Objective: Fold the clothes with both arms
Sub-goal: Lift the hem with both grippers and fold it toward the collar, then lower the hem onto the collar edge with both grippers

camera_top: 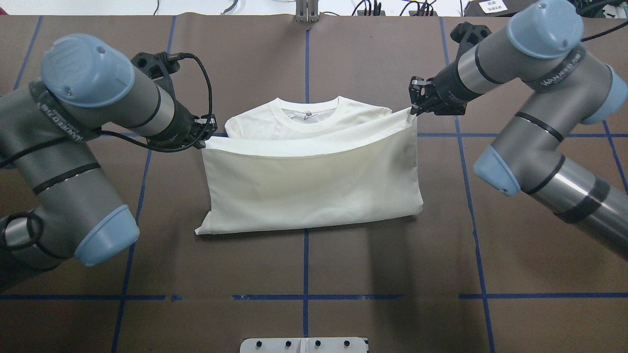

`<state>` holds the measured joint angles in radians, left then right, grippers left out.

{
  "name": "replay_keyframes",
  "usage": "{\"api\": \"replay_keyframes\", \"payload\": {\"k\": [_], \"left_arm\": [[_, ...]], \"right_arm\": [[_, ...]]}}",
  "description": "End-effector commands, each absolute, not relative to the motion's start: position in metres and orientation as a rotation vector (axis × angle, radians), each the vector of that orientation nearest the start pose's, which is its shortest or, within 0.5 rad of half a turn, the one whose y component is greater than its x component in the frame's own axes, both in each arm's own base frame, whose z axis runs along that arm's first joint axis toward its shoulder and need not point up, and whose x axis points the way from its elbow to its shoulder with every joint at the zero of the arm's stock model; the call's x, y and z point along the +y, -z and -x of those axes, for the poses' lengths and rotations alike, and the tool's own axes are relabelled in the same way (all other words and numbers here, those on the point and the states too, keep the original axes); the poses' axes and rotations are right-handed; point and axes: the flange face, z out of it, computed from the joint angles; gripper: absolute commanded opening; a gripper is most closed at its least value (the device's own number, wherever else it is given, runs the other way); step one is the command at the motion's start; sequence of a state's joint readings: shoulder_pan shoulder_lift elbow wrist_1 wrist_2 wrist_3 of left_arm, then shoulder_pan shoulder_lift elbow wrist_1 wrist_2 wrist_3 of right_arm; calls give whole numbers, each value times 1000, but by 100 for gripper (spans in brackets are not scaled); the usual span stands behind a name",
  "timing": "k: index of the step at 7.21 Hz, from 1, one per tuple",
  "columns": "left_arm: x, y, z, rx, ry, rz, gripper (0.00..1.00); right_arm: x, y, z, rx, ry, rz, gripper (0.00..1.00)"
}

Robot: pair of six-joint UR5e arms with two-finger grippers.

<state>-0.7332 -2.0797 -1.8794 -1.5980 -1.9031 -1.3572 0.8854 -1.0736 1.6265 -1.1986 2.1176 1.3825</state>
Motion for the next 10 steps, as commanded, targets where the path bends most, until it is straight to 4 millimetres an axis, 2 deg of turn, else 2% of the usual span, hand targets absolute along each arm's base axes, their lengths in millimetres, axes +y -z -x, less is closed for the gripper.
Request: {"api": "replay_keyframes", "payload": {"k": [1,3,6,8,10], "left_arm": [[-534,-288,-407,885,367,-131,0],[-565,-289,-442,888,375,-126,0],[-569,-289,-445,879,383,-134,0],[-578,-312,-450,830,401,-129,0],[-581,-326,-453,804,406,-120,0]], "right_arm": [[-621,-318,389,-954,-435,-21,0],[-634,-345,407,-983,-417,-39,0],[-628,-336,422,-996,-392,-36,0],[-623,-350,424,-981,-390,-28,0],[-620,-369,420,-959,-388,-21,0]]}}
